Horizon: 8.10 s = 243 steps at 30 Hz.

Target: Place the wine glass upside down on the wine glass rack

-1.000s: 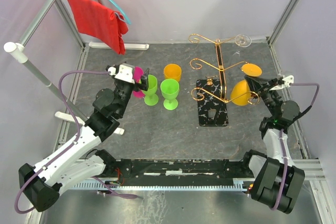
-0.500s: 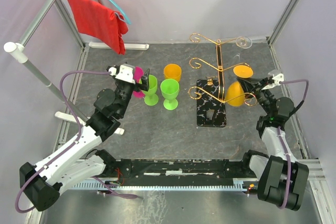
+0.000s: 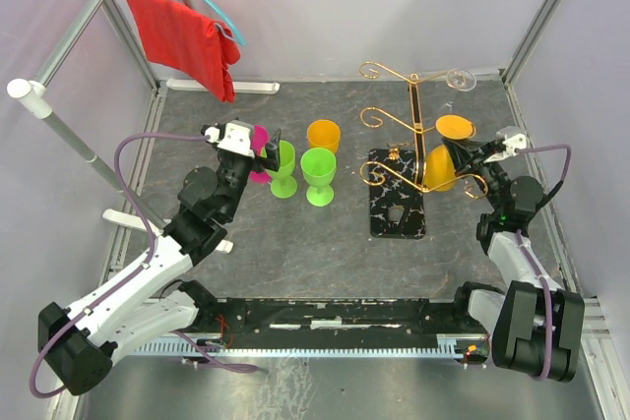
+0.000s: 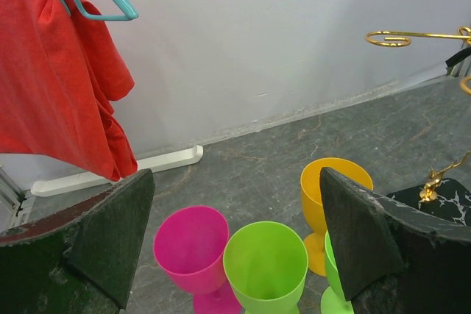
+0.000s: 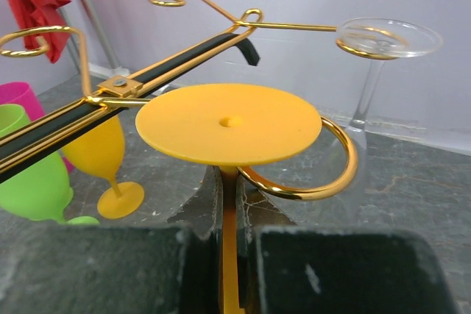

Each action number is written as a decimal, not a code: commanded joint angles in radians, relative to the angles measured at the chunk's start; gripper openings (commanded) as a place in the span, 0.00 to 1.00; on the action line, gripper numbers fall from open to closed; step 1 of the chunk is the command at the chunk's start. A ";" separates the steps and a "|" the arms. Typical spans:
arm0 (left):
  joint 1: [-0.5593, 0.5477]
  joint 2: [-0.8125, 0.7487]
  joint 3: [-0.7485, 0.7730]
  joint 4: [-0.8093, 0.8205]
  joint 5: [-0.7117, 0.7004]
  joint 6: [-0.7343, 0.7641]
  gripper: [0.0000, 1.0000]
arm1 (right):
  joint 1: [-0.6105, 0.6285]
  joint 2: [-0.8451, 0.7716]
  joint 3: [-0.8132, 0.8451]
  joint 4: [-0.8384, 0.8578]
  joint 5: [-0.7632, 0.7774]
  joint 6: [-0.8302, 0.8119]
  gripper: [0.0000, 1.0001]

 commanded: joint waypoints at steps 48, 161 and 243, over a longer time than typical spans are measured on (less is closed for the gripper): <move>0.008 0.023 0.000 0.093 0.005 -0.021 0.99 | -0.007 -0.242 -0.094 -0.245 0.336 -0.213 0.02; 0.109 0.880 0.887 -0.754 0.273 -0.139 0.82 | 0.285 0.044 1.119 -1.583 0.325 0.044 0.67; 0.310 0.236 0.689 -0.439 0.726 -0.396 0.03 | 0.779 0.436 1.157 -1.025 0.410 0.073 0.35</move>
